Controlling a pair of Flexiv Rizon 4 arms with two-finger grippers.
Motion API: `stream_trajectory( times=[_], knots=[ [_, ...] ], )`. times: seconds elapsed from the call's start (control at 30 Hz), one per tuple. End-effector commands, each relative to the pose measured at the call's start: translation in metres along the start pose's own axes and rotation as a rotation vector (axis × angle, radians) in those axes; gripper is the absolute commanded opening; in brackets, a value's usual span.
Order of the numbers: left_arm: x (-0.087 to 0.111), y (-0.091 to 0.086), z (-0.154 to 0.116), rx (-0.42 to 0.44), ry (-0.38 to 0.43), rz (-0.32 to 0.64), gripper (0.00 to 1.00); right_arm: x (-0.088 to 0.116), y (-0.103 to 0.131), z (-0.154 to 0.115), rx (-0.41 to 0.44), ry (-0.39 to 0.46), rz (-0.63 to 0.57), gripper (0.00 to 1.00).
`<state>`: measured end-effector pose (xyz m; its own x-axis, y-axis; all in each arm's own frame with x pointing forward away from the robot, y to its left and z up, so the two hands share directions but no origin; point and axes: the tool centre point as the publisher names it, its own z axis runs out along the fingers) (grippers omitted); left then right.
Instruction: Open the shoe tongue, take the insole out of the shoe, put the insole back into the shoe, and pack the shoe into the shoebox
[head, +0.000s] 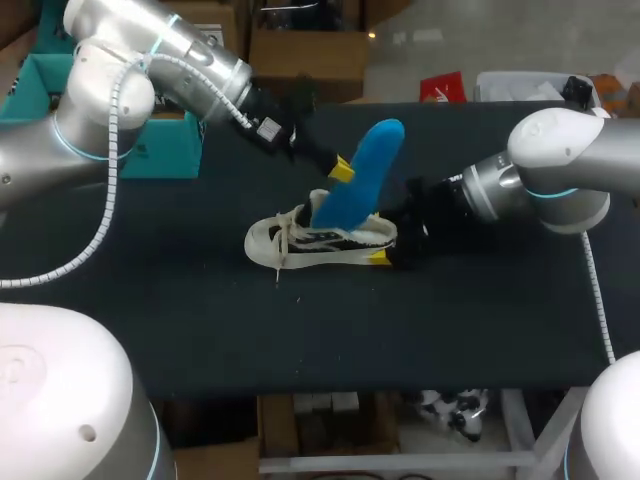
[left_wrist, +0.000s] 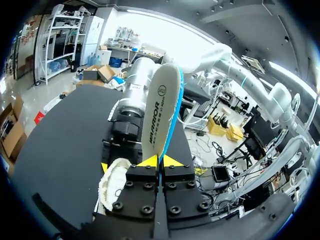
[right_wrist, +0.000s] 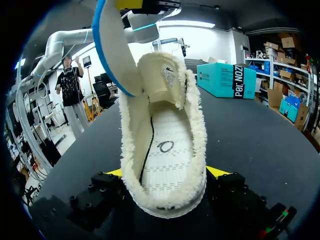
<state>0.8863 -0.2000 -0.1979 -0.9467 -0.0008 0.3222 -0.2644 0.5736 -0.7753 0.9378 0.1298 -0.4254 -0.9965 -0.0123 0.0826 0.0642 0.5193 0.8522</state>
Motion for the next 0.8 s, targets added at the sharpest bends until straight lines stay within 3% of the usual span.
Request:
stream_trajectory(
  times=[0.03,0.23,0.27,0.3,0.33,0.57,0.8],
  knots=[
    [0.009,-0.012,-0.007,0.024,0.016,0.018,0.0,-0.001,-0.002,0.003,0.0,0.0,0.0,0.0],
    [0.023,-0.033,-0.015,0.065,0.081,0.051,0.0,-0.003,0.0,-0.009,0.031,0.002,-0.004,0.0],
    [0.025,-0.034,-0.016,0.07,0.088,0.056,0.0,-0.004,0.0,-0.011,0.031,0.001,-0.004,0.21],
    [0.026,-0.036,-0.017,0.074,0.101,0.058,0.0,-0.004,0.0,-0.013,0.033,0.0,-0.003,0.49],
    [0.027,-0.037,-0.019,0.078,0.112,0.06,0.0,-0.004,0.0,-0.016,0.046,-0.002,0.007,1.0],
    [0.032,-0.036,-0.037,0.104,0.163,0.056,0.0,0.005,0.005,-0.05,0.126,-0.024,0.039,1.0],
    [0.038,-0.02,-0.059,0.13,0.129,0.023,0.0,0.002,0.033,-0.079,0.277,-0.022,0.047,1.0]
  ],
)
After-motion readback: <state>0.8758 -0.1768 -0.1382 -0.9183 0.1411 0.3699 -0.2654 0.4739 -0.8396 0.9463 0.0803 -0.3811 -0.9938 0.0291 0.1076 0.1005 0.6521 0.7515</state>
